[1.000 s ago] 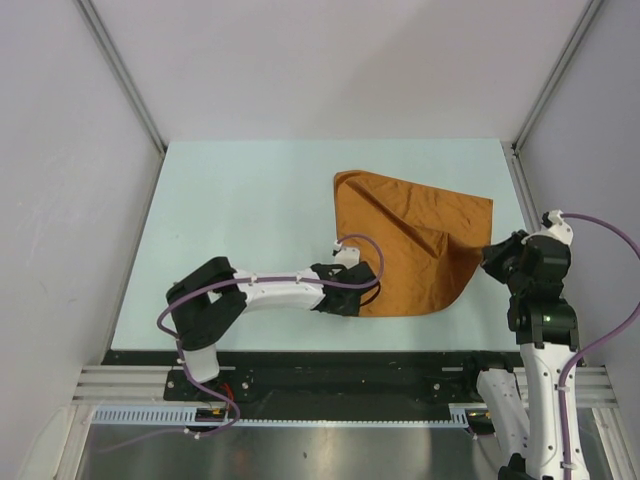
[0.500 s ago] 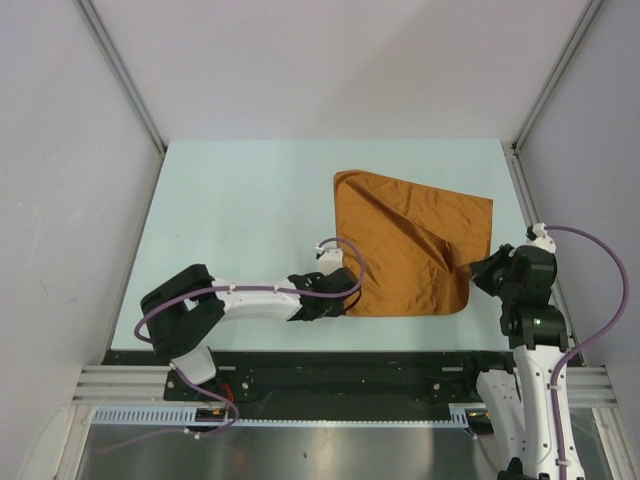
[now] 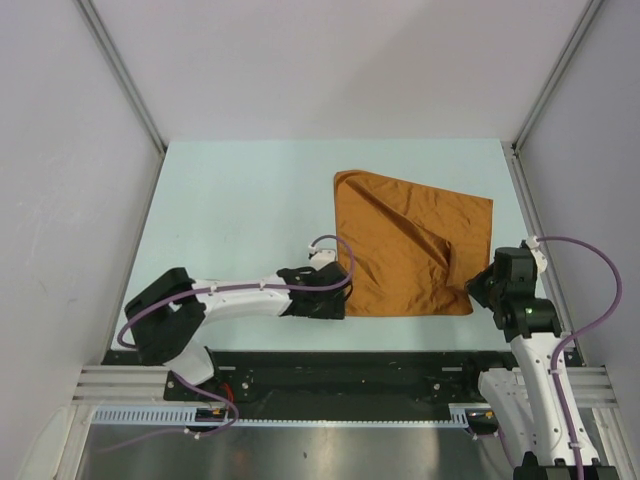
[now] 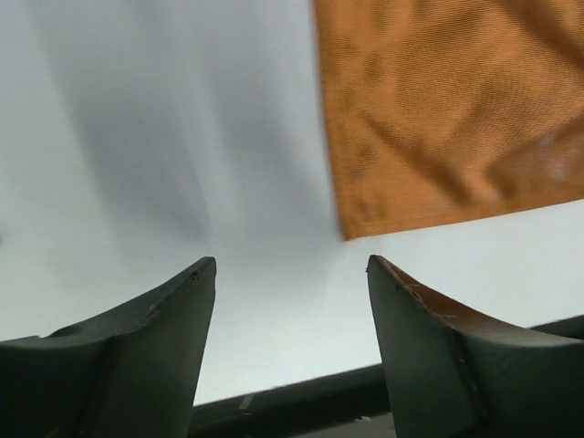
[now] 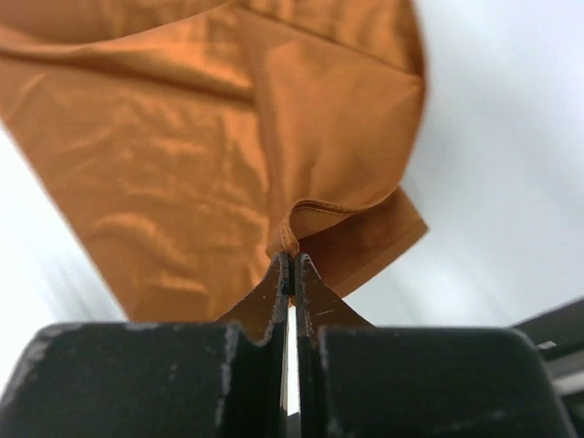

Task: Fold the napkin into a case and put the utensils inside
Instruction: Pick up the flattened napkin from the center of the board.

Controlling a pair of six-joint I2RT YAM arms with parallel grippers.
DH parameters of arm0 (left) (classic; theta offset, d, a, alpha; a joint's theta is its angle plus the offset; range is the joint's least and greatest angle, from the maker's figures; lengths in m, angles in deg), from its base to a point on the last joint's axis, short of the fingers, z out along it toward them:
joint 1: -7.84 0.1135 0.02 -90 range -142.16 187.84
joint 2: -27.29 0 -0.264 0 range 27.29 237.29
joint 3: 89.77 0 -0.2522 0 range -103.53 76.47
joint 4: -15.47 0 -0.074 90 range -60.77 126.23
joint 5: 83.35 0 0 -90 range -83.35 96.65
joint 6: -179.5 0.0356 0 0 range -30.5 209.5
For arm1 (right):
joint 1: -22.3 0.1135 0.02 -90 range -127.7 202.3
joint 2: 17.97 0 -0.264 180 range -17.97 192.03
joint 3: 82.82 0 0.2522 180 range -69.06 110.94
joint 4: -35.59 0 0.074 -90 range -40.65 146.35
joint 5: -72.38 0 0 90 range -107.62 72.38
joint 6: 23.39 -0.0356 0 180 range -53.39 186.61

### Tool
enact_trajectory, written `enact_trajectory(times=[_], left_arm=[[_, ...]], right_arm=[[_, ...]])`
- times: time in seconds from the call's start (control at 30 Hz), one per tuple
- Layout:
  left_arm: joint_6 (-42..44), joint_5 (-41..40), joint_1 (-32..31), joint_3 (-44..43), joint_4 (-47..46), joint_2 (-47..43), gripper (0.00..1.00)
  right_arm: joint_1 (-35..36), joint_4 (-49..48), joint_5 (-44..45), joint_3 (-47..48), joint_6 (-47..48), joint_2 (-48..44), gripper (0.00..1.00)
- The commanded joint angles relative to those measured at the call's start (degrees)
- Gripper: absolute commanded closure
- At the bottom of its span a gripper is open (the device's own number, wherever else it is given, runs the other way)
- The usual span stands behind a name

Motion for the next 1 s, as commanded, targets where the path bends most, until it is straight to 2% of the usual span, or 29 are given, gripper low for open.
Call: enact_trajectory(times=[0.0,0.13,0.47,0.57,0.7,0.8,0.97], left_arm=[[-6.6,-0.8,-2.7,-11.6,8.0,6.6,0.26],[-7.2,-3.2,-4.5,-16.2,10.5,11.9,0.26],[-7.1,-4.4,-4.4,-13.2,7.5,17.2,0.3],[-7.0,-4.6,-3.8,-11.5,6.3,17.3,0.36],[-7.2,-4.4,-3.5,-8.7,4.4,16.8,0.55],[-6.8,-3.2,-3.2,-7.2,2.8,16.4,0.66],[-6.4,0.0,-3.6,-4.0,-1.7,15.1,0.73]], right_arm=[[0.3,1.6,6.6,3.9,-1.9,0.3,1.0],[0.3,1.4,5.9,5.5,-0.7,1.6,1.0],[0.4,0.9,6.0,5.1,1.3,0.5,1.0],[0.4,0.7,5.4,4.5,1.2,0.4,1.0],[0.4,0.5,5.2,4.6,1.3,0.4,1.0],[0.4,0.5,5.1,4.8,1.3,0.5,1.0],[0.4,0.2,4.5,4.7,0.8,0.8,1.0]])
